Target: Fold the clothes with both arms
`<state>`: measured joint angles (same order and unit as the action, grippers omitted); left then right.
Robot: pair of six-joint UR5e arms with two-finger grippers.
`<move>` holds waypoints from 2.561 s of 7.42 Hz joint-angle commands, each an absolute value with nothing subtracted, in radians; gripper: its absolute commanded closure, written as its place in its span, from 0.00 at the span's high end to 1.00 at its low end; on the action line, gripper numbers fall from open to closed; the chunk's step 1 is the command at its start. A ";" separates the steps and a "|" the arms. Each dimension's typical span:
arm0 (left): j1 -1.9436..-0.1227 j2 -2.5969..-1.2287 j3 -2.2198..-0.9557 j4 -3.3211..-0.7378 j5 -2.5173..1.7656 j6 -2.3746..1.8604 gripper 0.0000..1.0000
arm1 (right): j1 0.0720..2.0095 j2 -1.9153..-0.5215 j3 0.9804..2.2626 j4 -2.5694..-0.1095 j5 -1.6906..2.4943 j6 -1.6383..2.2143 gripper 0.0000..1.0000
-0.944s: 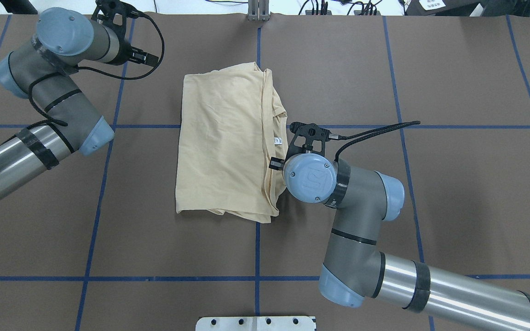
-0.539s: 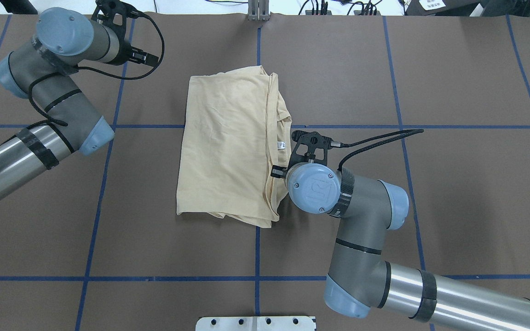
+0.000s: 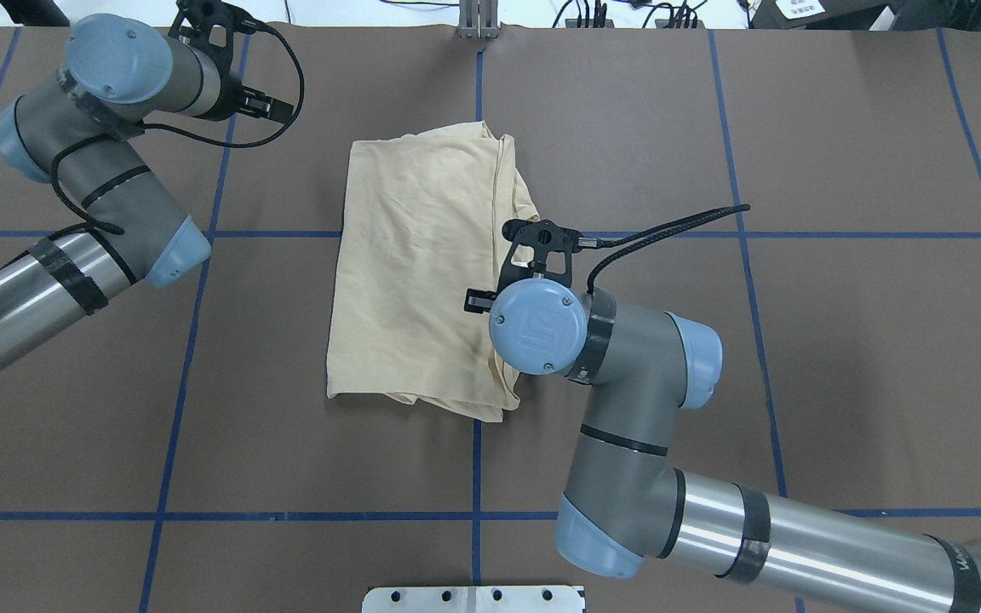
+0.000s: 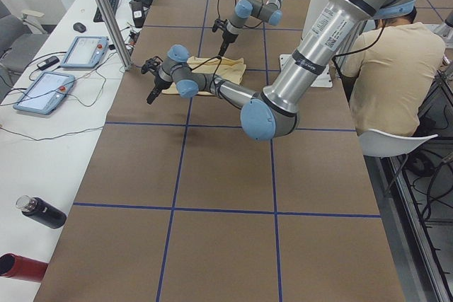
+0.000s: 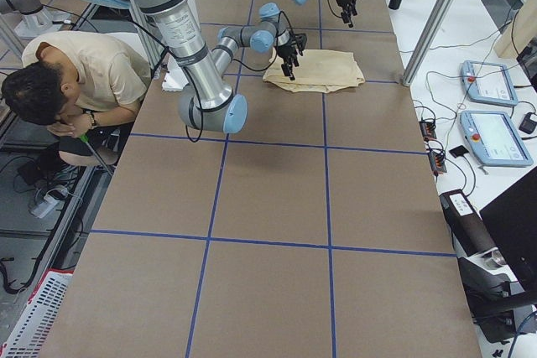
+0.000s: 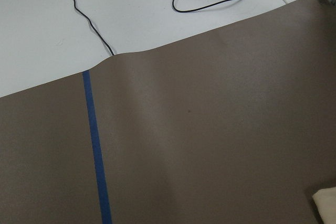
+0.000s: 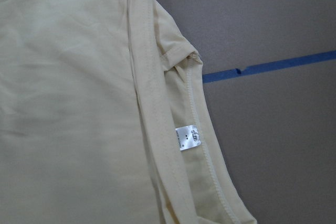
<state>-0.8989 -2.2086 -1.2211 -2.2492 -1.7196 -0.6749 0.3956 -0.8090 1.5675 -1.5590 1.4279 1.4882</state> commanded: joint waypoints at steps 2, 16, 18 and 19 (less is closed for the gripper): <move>-0.897 -2.207 -1.223 -2.249 -1.720 -0.675 1.00 | 0.396 -0.752 1.456 -1.603 1.459 1.476 1.00; -0.792 -1.960 -1.637 -2.226 -1.822 -0.927 1.00 | 0.494 -1.080 1.877 -1.491 1.529 1.331 1.00; -0.634 -1.817 -1.861 -2.146 -1.778 -1.105 1.00 | 0.477 -1.111 1.911 -1.488 1.528 1.365 1.00; -0.544 -1.786 -1.891 -2.141 -1.699 -1.176 1.00 | 0.474 -1.112 1.910 -1.488 1.526 1.365 1.00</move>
<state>-0.6476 -1.8419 -1.8170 -2.1636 -1.7677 -1.0798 0.4800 -1.1051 1.9034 -1.4894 1.5278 1.3603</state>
